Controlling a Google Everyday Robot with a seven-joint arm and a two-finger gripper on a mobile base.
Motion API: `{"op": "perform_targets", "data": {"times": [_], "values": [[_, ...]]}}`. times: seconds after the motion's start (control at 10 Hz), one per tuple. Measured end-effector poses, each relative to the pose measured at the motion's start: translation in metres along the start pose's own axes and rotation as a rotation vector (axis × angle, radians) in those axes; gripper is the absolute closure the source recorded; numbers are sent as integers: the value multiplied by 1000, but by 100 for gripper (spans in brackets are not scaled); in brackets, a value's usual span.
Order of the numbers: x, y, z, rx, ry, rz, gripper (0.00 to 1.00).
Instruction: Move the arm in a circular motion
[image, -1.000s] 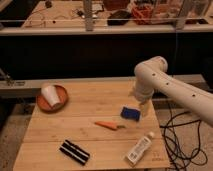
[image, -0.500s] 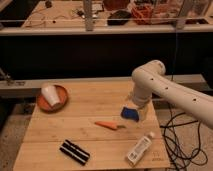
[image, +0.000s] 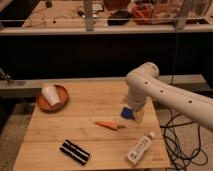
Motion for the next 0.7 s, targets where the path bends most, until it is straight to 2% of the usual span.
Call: {"op": "perform_targets", "data": {"times": [0.2,0.7], "values": [[-21,-4,6,-2,7,-37,20],[-46,-6,12,-5,17,-105,20]]}}
